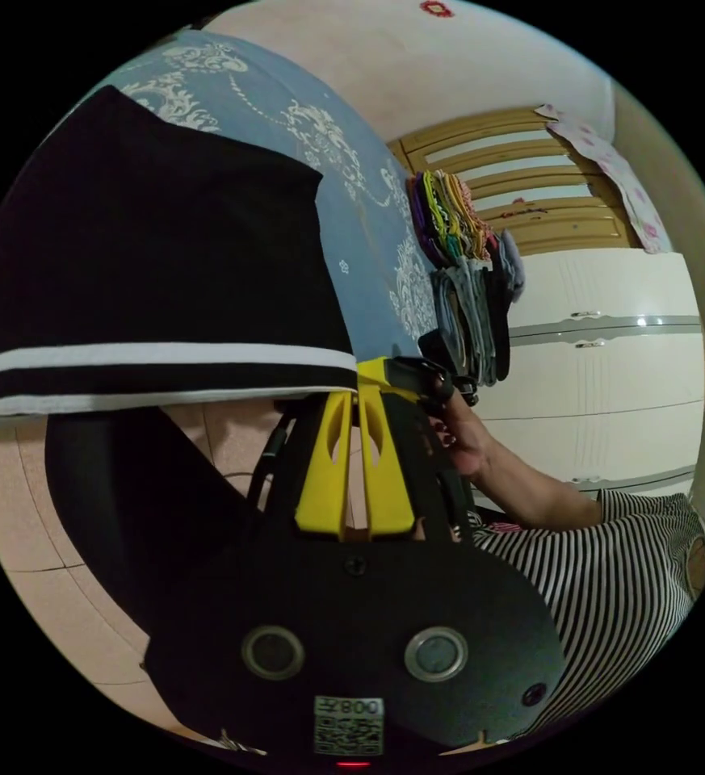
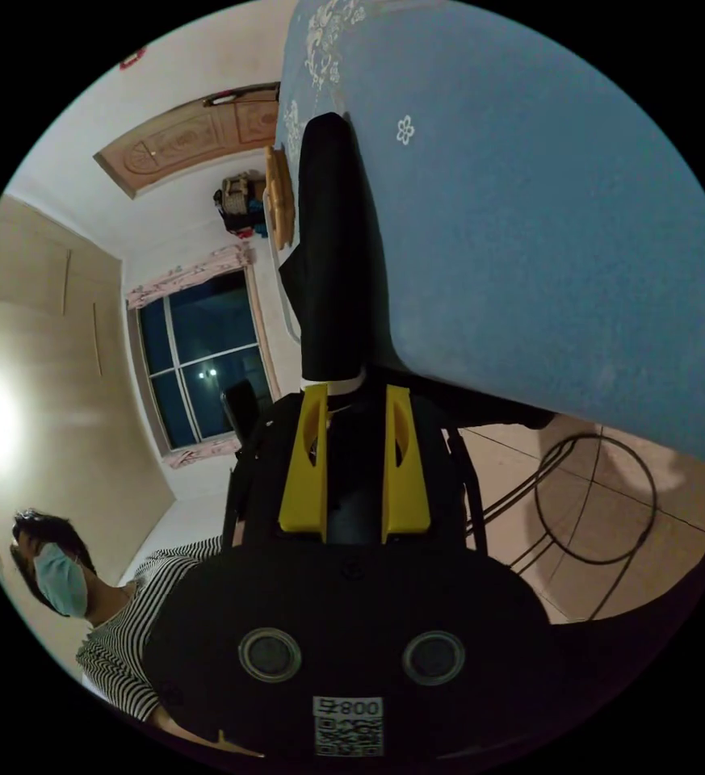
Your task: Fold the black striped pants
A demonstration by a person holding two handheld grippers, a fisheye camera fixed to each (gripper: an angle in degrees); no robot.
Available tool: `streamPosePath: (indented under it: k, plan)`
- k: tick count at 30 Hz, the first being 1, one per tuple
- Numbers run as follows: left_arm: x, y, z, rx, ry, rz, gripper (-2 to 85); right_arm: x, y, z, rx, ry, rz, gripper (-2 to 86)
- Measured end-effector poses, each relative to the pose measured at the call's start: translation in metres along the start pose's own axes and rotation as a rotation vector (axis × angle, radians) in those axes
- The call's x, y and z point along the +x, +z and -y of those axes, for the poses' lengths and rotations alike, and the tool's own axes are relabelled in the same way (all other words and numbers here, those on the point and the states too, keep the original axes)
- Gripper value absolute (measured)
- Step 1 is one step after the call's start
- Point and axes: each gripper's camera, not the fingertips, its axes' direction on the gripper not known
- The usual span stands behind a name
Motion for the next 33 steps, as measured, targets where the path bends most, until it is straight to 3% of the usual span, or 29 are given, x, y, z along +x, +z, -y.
streamPosePath:
  k: [14, 23, 33]
  plan:
    - [-0.024, -0.021, -0.005, 0.011, 0.042, 0.012, 1.7, 0.001, -0.034, -0.009, 0.053, 0.027, 0.128, 11.9]
    - [-0.05, -0.04, -0.009, -0.022, 0.051, 0.027, 1.7, -0.019, -0.025, -0.013, 0.015, 0.016, 0.108, 12.3]
    - [-0.097, -0.103, -0.028, 0.068, 0.043, -0.021, 1.9, -0.072, -0.005, -0.021, -0.038, -0.062, 0.017, 3.4]
